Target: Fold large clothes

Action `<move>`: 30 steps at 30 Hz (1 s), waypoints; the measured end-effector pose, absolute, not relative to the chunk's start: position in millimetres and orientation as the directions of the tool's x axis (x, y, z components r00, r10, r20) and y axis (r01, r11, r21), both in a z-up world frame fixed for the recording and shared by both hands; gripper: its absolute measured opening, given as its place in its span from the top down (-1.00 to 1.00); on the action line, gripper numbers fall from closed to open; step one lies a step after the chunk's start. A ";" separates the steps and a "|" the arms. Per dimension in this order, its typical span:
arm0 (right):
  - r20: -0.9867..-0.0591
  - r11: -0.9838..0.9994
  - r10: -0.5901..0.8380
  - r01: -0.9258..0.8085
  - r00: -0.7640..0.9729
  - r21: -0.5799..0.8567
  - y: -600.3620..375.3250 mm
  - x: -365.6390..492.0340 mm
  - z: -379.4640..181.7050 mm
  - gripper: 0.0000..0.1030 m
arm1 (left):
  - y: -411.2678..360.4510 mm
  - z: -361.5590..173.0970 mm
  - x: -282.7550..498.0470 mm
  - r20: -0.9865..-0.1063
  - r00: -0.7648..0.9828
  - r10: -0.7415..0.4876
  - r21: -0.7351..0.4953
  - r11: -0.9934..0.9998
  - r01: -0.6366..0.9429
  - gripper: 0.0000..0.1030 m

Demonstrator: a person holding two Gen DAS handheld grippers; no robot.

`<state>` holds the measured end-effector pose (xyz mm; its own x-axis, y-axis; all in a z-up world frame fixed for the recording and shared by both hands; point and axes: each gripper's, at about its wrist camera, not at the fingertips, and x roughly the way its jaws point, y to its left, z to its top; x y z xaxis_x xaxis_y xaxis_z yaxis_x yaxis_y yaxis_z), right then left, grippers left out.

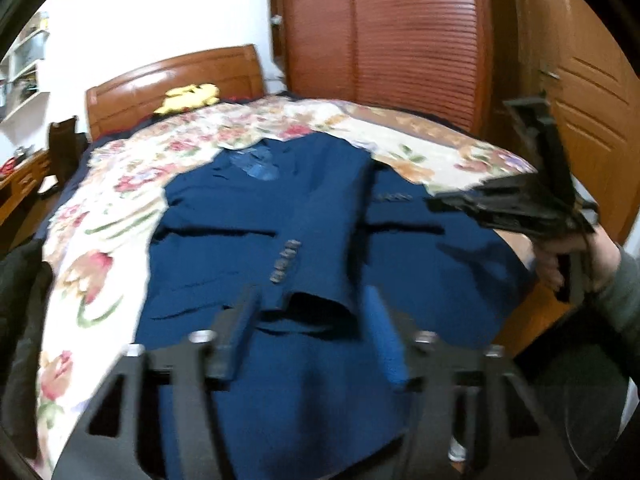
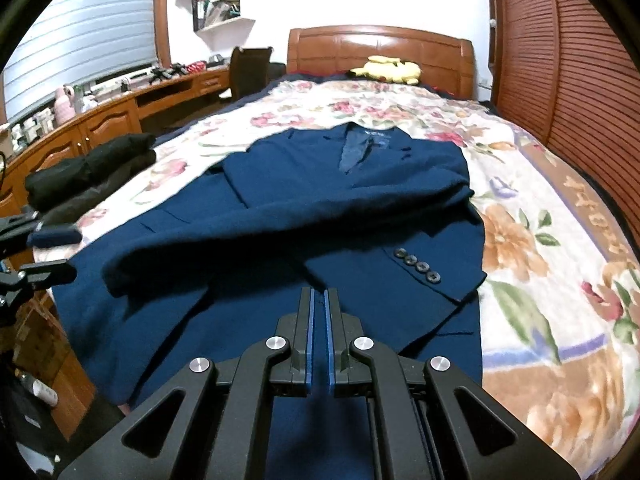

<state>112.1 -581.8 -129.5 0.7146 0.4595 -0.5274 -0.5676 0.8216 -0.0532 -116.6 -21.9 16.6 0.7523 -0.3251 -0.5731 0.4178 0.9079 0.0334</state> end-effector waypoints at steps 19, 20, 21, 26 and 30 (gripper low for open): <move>-0.497 0.762 0.571 -0.648 0.653 0.024 -480.8 119.1 -130.7 0.05 | 45.1 -22.8 -85.4 -0.621 0.773 -0.128 0.039 0.980 0.194 -0.35; -0.522 0.768 0.551 -0.640 0.651 0.013 -473.2 123.2 -135.9 0.05 | 47.4 -22.8 -86.4 -0.622 0.772 -0.127 0.035 0.981 0.189 -0.35; -0.549 0.776 0.526 -0.631 0.650 -0.005 -467.5 127.9 -142.5 0.05 | 50.2 -22.9 -88.1 -0.624 0.771 -0.126 0.029 0.982 0.184 -0.35; -0.633 0.825 0.437 -0.565 0.639 -0.001 -480.9 148.3 -164.8 0.05 | 54.0 -21.1 -92.7 -0.620 0.772 -0.139 0.019 0.981 0.192 -0.35; -0.635 0.822 0.485 -0.562 0.601 0.094 -507.3 160.8 -169.3 0.05 | 47.3 -21.4 -84.8 -0.623 0.766 -0.156 0.006 0.979 0.204 -0.35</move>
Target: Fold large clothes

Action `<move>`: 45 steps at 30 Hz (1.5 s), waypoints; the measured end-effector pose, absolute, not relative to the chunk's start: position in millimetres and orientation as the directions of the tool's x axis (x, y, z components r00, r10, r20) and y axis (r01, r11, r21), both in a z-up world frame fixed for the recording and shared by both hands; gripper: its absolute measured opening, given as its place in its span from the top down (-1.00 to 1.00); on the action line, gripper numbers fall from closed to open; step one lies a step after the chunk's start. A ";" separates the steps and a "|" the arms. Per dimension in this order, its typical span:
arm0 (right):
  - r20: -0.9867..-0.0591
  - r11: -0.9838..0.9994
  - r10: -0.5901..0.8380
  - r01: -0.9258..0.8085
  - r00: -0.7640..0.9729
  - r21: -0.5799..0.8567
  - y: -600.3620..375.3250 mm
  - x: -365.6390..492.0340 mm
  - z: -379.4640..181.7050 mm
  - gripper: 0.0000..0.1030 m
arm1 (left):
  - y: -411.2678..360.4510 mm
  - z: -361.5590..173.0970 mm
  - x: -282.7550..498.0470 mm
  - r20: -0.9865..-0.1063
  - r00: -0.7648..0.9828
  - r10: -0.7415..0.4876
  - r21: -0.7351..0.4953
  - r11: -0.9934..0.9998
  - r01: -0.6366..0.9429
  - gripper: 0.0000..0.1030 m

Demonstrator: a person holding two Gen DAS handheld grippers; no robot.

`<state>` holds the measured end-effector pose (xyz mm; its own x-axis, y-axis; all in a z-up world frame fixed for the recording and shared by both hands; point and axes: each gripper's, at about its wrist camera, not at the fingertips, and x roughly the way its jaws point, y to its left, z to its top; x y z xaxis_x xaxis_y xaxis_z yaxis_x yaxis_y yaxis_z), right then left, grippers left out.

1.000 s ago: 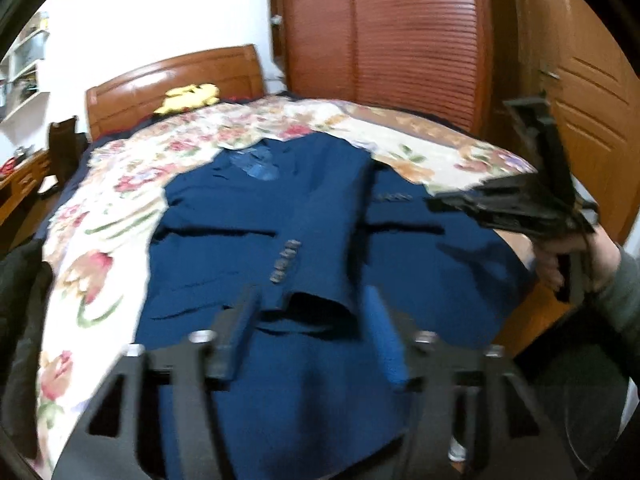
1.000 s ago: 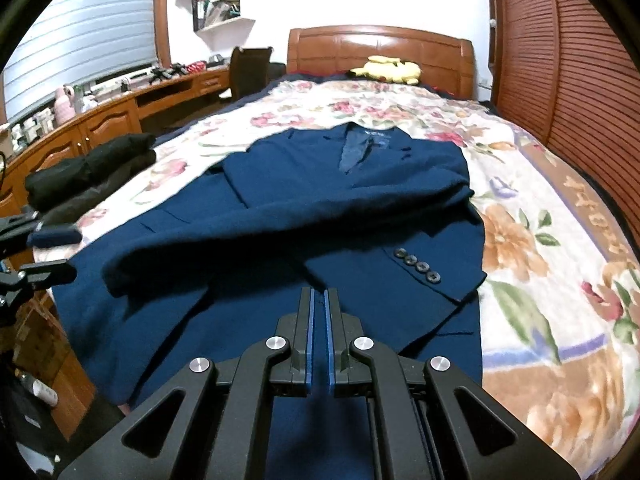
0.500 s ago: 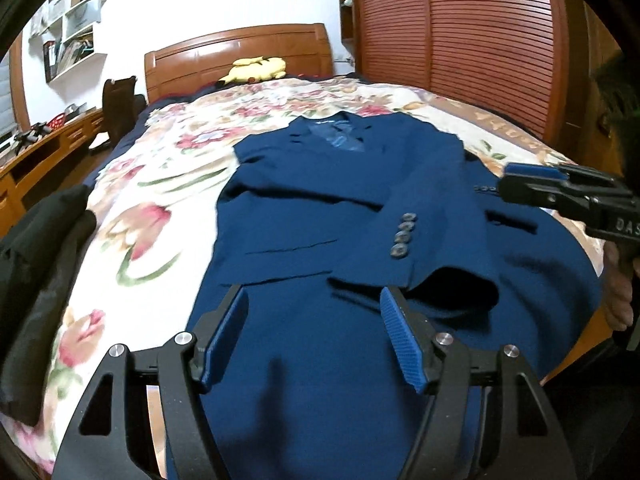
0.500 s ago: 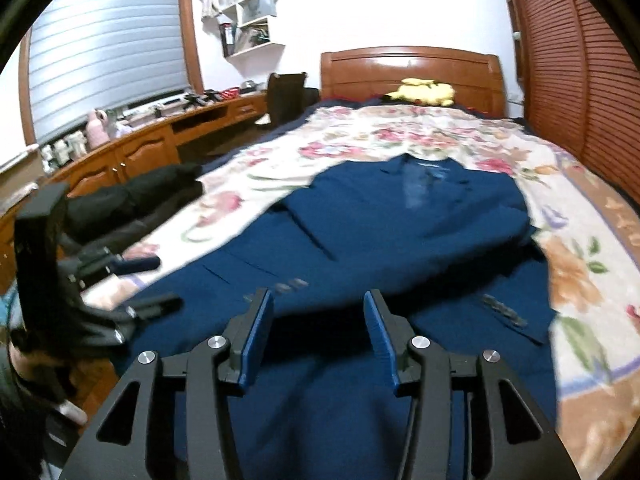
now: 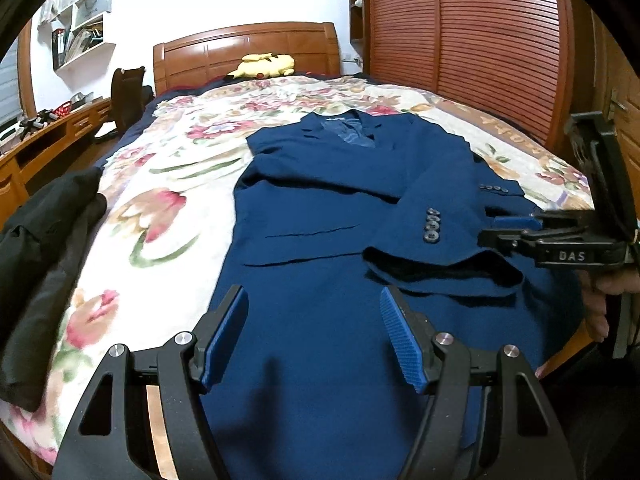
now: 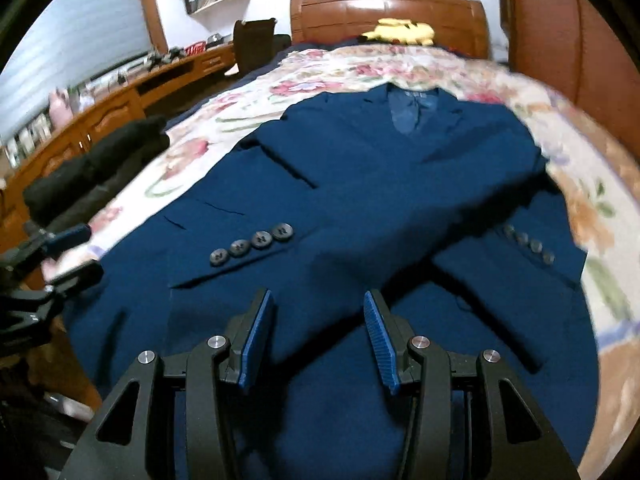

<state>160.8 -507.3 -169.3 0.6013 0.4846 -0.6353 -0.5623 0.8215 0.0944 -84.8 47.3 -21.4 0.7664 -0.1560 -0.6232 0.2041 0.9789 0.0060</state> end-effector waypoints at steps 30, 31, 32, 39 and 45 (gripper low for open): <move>-0.593 0.800 0.500 -0.599 0.631 0.038 -549.4 134.8 -171.5 0.97 | -19.4 -19.9 -67.0 -0.630 0.718 -0.296 -0.094 0.947 0.307 -0.35; -0.588 0.804 0.495 -0.594 0.640 0.031 -549.9 133.4 -170.9 0.96 | -20.8 -19.4 -68.2 -0.631 0.714 -0.302 -0.099 0.945 0.312 -0.35; -0.583 0.808 0.491 -0.589 0.648 0.025 -548.6 132.7 -170.8 0.96 | -22.1 -19.1 -70.1 -0.629 0.712 -0.311 -0.106 0.942 0.317 -0.35; -0.540 0.834 0.474 -0.551 0.695 0.023 -549.4 129.1 -172.2 0.93 | -38.2 -30.5 -72.5 -0.654 0.659 -0.371 -0.151 0.918 0.367 -0.34; -0.520 0.846 0.470 -0.533 0.713 0.034 -550.2 121.7 -178.2 0.93 | -50.1 -37.4 -72.2 -0.682 0.633 -0.367 -0.127 0.911 0.392 0.72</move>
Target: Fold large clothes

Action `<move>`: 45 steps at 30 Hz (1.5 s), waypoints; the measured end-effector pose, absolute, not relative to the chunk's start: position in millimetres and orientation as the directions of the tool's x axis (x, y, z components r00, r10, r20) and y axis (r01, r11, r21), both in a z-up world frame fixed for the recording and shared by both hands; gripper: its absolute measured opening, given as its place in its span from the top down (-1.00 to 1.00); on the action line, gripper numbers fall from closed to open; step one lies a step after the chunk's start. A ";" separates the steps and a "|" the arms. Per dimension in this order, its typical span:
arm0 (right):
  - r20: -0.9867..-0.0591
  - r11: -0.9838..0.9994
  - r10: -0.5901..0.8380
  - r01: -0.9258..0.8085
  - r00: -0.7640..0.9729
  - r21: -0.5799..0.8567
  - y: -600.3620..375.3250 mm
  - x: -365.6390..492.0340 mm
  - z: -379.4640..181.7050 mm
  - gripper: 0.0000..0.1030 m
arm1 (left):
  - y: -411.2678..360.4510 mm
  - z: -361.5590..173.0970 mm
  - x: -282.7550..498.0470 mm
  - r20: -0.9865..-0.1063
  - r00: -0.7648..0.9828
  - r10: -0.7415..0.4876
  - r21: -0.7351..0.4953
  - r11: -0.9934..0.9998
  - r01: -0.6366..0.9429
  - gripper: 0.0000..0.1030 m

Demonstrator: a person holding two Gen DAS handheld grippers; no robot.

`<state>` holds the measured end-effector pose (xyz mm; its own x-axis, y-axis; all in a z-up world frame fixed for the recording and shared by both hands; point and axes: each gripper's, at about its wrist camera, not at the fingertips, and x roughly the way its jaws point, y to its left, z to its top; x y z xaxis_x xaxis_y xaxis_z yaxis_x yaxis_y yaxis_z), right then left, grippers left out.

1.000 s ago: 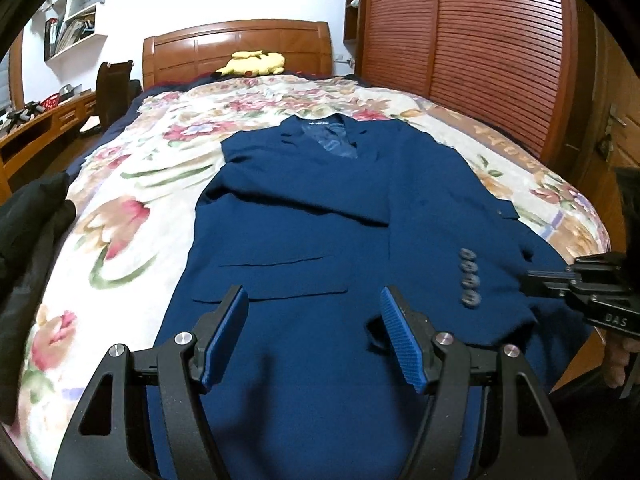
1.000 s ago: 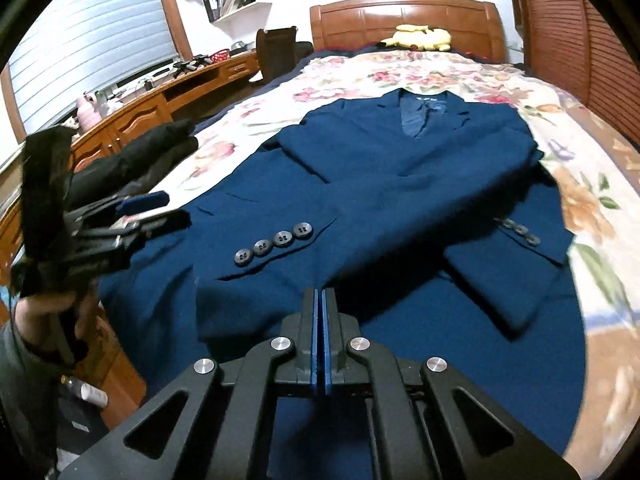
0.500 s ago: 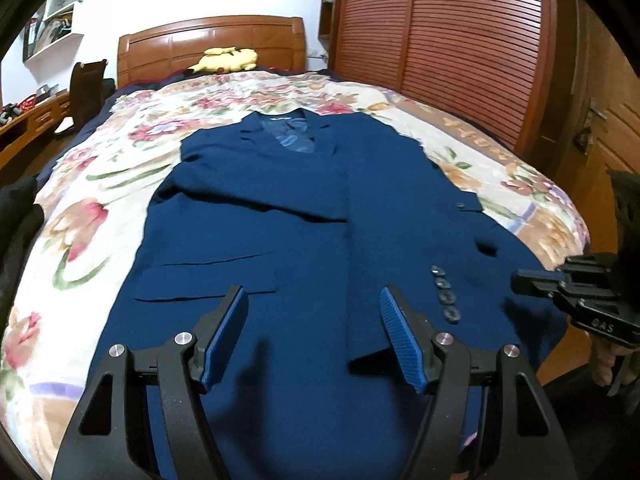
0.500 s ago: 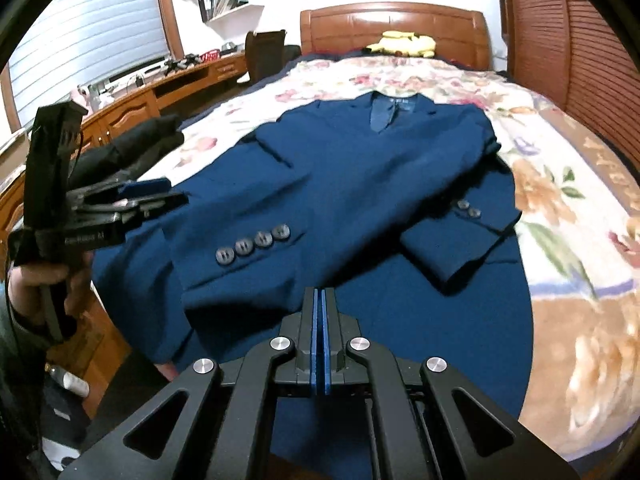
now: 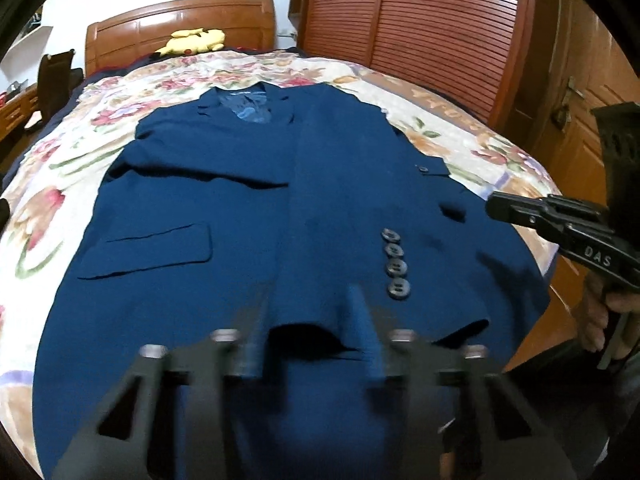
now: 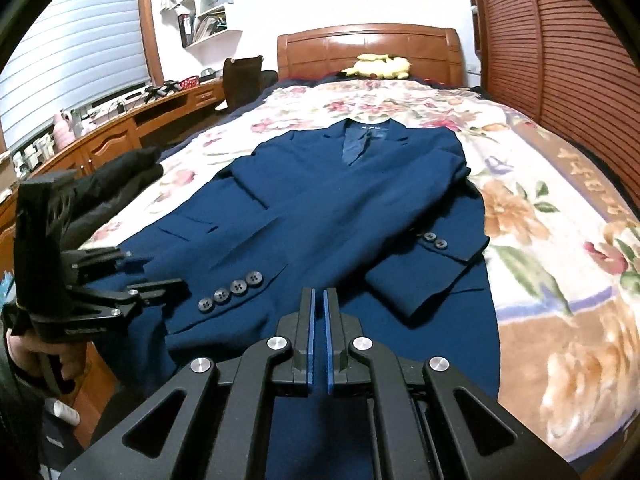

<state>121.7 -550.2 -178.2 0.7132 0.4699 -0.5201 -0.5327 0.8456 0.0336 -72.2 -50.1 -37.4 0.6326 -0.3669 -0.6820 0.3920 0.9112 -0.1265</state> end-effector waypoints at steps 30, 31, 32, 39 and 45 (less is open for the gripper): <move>-0.505 0.850 0.421 -0.522 0.753 -0.070 -557.9 117.3 -174.8 0.48 | 65.9 1.9 -87.9 -0.546 0.823 -0.157 -0.054 0.987 0.152 -0.60; -0.506 0.850 0.419 -0.522 0.754 -0.073 -558.0 118.5 -175.1 0.31 | 68.8 -0.2 -91.5 -0.545 0.824 -0.153 -0.053 0.988 0.148 -0.60; -0.506 0.849 0.419 -0.523 0.754 -0.076 -557.1 119.1 -175.2 0.23 | 69.7 -0.6 -93.7 -0.545 0.825 -0.149 -0.050 0.988 0.146 -0.60; -0.517 0.847 0.404 -0.522 0.754 -0.099 -554.0 123.1 -177.9 0.13 | 83.6 -14.5 -114.9 -0.555 0.823 -0.122 -0.032 0.992 0.125 -0.60; -0.529 0.838 0.403 -0.533 0.747 -0.116 -552.8 125.2 -179.6 0.13 | 95.5 -26.3 -120.8 -0.569 0.815 -0.108 -0.039 0.994 0.104 -0.60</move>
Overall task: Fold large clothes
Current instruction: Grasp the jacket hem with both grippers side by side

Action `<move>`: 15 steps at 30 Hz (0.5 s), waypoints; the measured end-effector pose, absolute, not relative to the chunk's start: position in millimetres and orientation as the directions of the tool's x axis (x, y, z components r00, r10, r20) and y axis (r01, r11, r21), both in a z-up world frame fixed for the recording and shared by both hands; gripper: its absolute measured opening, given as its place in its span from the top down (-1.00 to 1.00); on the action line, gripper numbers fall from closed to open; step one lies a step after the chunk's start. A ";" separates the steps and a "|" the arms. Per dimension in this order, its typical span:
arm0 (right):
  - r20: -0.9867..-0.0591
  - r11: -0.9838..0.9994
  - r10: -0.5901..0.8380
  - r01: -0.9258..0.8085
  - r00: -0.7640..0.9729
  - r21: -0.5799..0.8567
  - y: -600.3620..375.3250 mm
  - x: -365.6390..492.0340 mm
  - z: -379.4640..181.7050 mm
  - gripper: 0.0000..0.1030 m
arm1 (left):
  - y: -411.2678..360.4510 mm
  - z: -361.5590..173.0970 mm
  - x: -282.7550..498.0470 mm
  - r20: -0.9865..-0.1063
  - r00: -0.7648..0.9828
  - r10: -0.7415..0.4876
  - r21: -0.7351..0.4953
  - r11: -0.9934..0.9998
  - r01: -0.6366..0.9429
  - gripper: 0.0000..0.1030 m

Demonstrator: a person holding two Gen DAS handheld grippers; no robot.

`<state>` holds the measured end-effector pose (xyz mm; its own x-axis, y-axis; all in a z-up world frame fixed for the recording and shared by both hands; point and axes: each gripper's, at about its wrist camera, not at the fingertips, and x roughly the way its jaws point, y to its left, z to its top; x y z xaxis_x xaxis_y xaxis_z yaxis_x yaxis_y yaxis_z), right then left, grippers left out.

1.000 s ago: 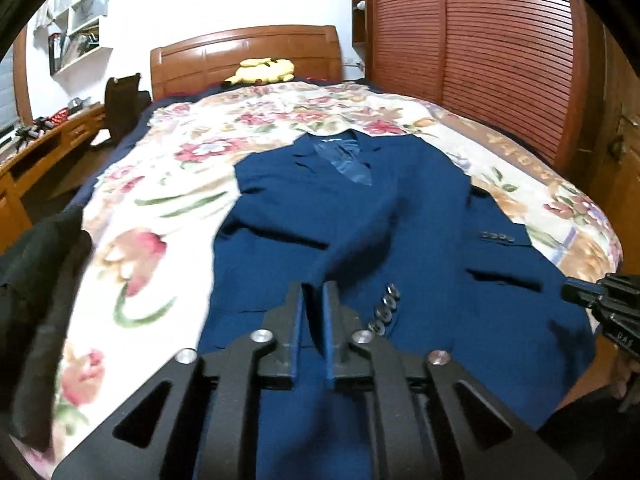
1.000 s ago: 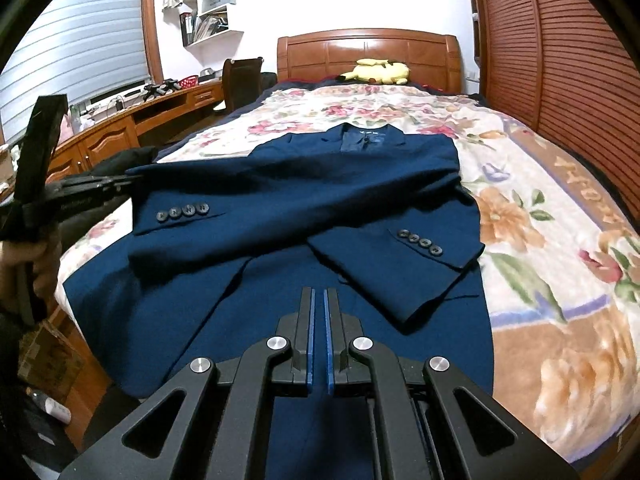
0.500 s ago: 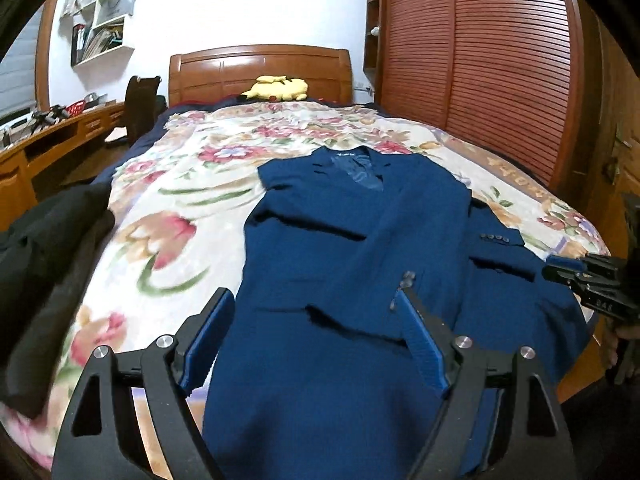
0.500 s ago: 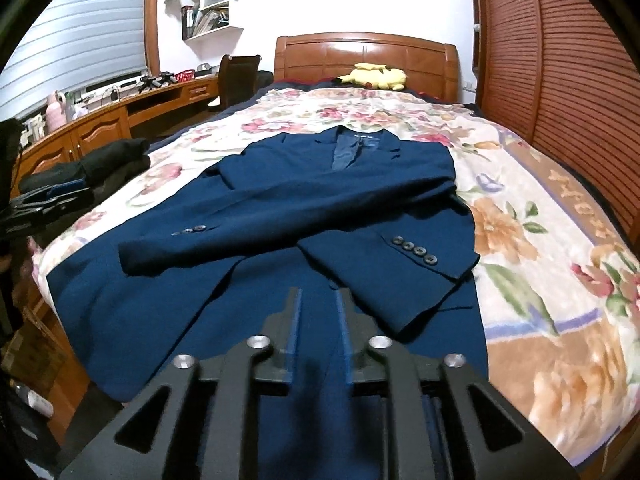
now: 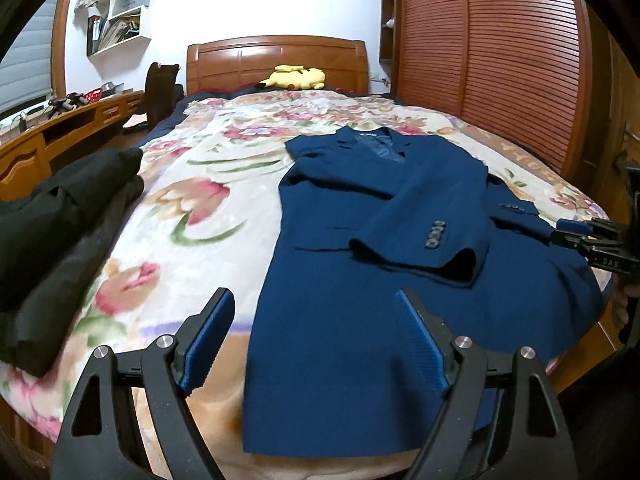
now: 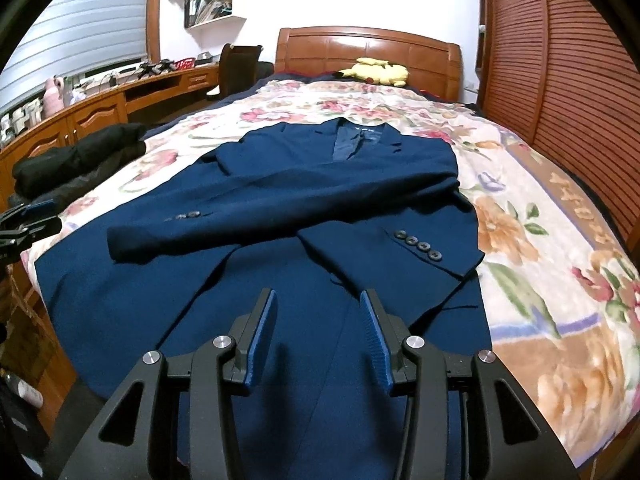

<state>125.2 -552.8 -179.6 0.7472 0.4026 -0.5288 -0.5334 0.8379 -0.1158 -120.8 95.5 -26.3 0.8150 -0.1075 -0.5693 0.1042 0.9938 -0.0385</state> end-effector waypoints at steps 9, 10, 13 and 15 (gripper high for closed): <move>-0.554 0.832 0.358 -0.526 0.752 -0.175 -583.4 114.5 -171.9 0.13 | 117.0 -42.8 -128.7 -0.584 0.806 -0.099 -0.062 0.995 0.078 -0.56; -0.556 0.835 0.350 -0.520 0.754 -0.179 -588.4 111.7 -170.6 0.13 | 119.1 -44.0 -129.6 -0.586 0.804 -0.102 -0.069 0.995 0.076 -0.52; -0.559 0.849 0.322 -0.494 0.764 -0.186 -608.0 106.5 -167.2 0.13 | 121.5 -49.2 -130.7 -0.595 0.795 -0.115 -0.082 0.993 0.082 -0.44; -0.560 0.861 0.301 -0.472 0.772 -0.188 -621.3 103.6 -166.4 0.13 | 122.3 -54.3 -131.3 -0.608 0.785 -0.121 -0.076 0.993 0.094 -0.32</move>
<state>103.6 -621.3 -166.4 0.7719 0.3005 -0.5603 -0.4720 0.8612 -0.1883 -131.3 122.3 -54.3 0.7851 -0.1208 -0.6075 0.0938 0.9927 -0.0762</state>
